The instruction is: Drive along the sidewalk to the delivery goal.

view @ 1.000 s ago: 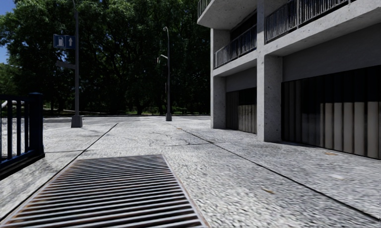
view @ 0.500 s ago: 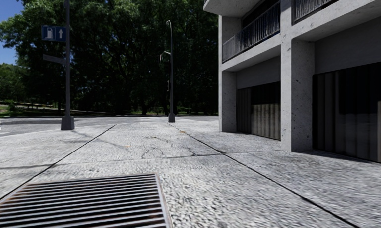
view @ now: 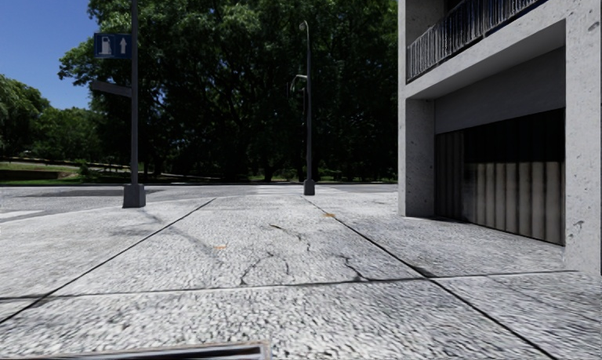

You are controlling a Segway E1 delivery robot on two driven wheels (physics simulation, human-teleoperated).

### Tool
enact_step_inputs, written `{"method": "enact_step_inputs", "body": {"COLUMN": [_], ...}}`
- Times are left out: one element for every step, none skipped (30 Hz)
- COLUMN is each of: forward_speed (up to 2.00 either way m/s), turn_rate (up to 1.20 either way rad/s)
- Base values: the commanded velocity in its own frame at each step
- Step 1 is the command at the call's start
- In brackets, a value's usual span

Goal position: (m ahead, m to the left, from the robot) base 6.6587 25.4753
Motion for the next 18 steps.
{"method": "enact_step_inputs", "body": {"forward_speed": [2.00,2.00,2.00,2.00,2.00,2.00,2.00,2.00,2.00,2.00,2.00,2.00,2.00,2.00,2.00,2.00,2.00,2.00], "turn_rate": [0.42,0.42,0.42,0.42,0.47,0.49,0.49,0.50,0.52,0.53,0.53,0.53,0.54,0.55,0.55,0.55,0.55,0.55]}}
